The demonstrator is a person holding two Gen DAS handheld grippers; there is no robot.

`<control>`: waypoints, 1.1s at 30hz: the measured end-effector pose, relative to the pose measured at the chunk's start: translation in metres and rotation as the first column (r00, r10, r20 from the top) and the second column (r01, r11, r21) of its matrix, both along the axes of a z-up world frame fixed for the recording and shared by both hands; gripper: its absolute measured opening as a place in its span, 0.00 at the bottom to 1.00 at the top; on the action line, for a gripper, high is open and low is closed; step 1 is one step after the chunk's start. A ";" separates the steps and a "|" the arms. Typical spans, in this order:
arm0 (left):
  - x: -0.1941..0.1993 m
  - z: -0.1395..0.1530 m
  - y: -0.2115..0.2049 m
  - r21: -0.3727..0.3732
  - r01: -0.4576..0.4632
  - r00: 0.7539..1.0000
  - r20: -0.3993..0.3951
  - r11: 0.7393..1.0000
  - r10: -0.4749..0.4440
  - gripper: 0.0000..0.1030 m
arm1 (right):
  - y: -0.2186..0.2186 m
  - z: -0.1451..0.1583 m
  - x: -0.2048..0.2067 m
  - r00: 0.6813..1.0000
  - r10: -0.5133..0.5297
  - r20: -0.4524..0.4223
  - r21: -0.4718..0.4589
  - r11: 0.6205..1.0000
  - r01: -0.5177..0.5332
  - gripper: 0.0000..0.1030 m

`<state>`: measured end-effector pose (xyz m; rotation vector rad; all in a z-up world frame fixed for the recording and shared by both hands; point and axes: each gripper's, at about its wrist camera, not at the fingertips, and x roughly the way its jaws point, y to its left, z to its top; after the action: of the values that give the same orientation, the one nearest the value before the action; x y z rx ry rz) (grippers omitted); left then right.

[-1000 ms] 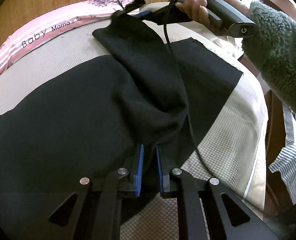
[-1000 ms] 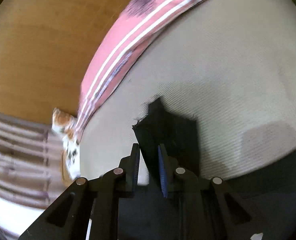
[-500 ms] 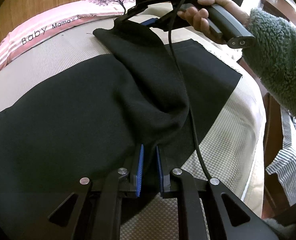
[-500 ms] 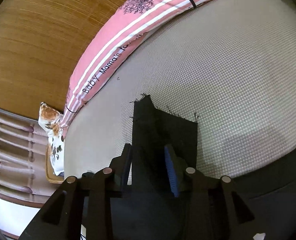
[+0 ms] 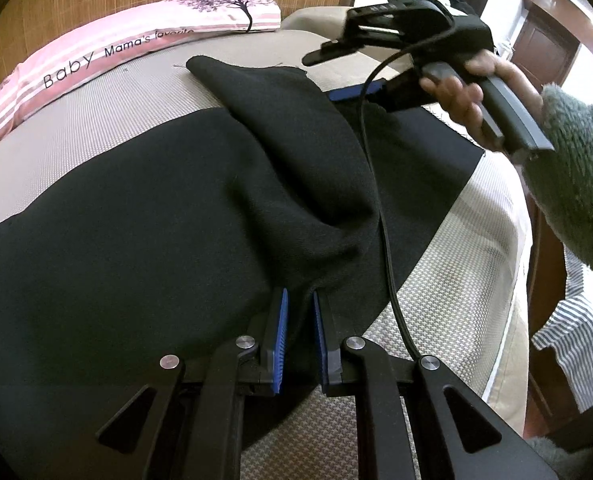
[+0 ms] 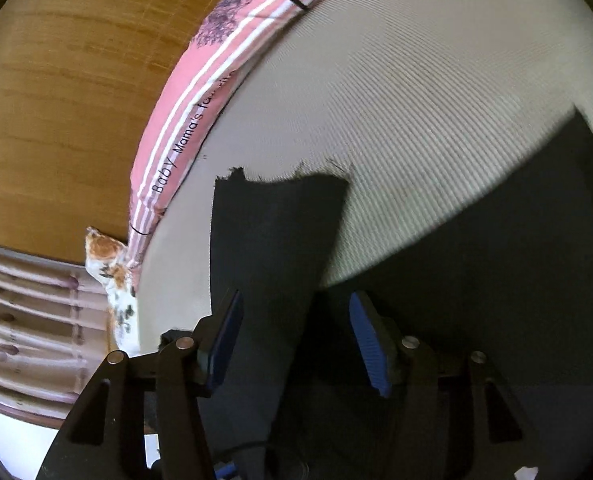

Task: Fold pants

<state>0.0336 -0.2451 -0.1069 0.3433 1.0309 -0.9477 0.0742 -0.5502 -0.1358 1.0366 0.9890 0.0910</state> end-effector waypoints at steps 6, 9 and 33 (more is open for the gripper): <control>-0.002 0.000 -0.001 0.004 -0.001 1.000 0.005 1.000 0.001 0.14 | -0.009 -0.012 0.017 0.998 -0.058 0.018 0.046 0.997 0.057 0.30; -0.001 -0.001 0.000 0.006 0.000 1.000 0.007 1.000 0.000 0.14 | -0.018 -0.022 0.036 0.995 -0.100 0.015 0.070 0.993 0.098 0.18; -0.007 0.002 -0.007 0.048 0.007 0.999 0.046 0.999 -0.009 0.14 | -0.045 0.058 -0.023 0.973 -0.225 0.060 -0.249 0.940 0.233 0.04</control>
<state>0.0263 -0.2523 -0.1050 0.4079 1.0120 -0.9189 0.0510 -0.5950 -0.0777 0.9023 0.8211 -0.2075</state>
